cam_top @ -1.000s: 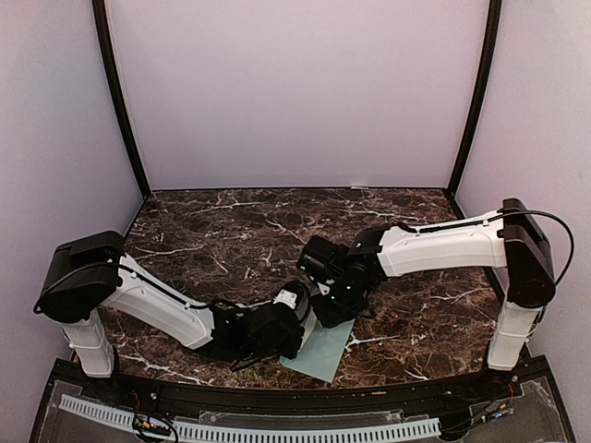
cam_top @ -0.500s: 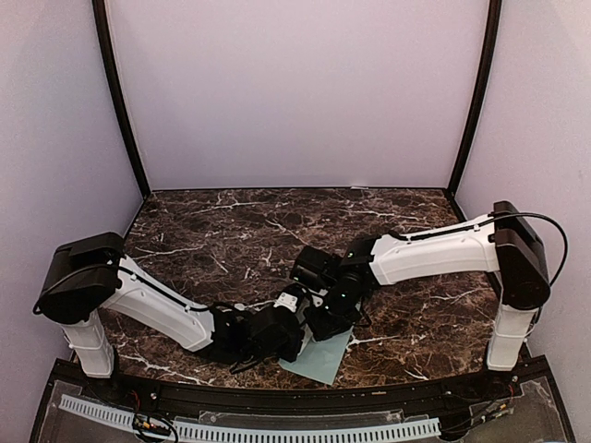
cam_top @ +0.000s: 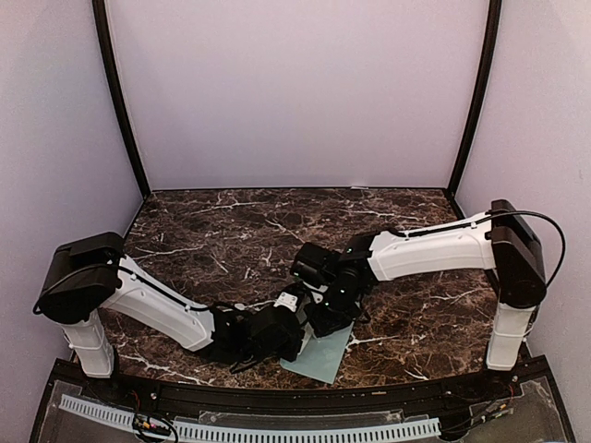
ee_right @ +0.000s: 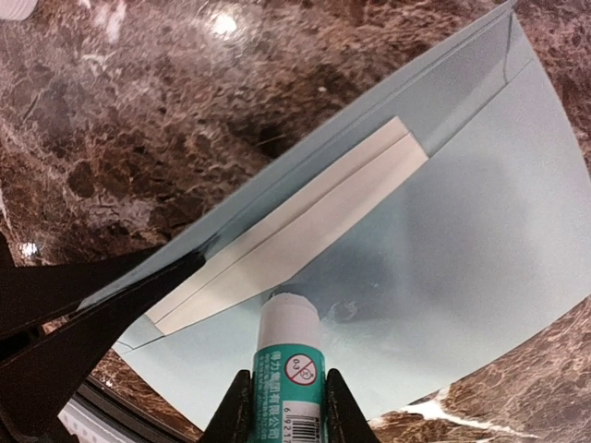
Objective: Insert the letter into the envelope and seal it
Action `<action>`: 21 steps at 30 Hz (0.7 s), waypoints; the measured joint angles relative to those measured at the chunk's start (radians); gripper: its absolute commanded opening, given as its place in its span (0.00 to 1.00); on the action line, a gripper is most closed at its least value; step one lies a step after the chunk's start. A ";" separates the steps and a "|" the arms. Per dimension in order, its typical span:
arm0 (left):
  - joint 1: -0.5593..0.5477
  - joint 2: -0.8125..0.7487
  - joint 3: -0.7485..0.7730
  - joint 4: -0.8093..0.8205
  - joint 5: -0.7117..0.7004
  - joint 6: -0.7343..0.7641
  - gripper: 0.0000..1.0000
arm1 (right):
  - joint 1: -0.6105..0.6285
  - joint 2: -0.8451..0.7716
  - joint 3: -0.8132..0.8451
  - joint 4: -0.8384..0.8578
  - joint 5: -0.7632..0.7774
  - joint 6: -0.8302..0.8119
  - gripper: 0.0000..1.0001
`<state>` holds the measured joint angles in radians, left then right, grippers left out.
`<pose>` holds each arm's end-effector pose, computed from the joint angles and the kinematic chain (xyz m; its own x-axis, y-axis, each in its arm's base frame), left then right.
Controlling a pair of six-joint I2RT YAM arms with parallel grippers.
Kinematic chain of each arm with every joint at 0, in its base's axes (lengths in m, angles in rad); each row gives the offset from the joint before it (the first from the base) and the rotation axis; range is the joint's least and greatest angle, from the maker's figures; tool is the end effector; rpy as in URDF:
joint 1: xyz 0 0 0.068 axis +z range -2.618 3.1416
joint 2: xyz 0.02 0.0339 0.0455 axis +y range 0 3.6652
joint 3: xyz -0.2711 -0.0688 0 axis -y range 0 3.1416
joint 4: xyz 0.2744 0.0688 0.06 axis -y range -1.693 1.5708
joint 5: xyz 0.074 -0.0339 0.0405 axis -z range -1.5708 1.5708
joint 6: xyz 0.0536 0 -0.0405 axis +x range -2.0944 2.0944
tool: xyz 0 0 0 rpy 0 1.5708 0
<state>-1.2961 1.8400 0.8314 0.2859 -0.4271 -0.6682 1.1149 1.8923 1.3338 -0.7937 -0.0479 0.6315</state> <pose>0.1248 -0.3609 0.0934 -0.6314 0.1615 -0.7585 0.5103 0.8229 -0.2496 0.1728 0.3583 0.1517 -0.8791 -0.4533 -0.1474 -0.4738 0.8649 0.1658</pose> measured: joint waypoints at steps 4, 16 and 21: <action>0.000 0.000 0.002 0.004 0.000 0.010 0.00 | -0.037 0.003 0.004 0.004 0.027 -0.022 0.00; 0.000 0.006 0.005 0.004 -0.005 0.018 0.00 | -0.041 0.022 0.028 0.003 0.097 -0.062 0.00; 0.000 0.006 0.005 0.002 -0.008 0.017 0.00 | 0.004 0.024 0.035 -0.012 0.067 -0.061 0.00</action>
<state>-1.2961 1.8458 0.8364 0.2878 -0.4355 -0.6510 1.1191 1.9163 1.3689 -0.8055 0.0193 0.5701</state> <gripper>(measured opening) 0.007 0.202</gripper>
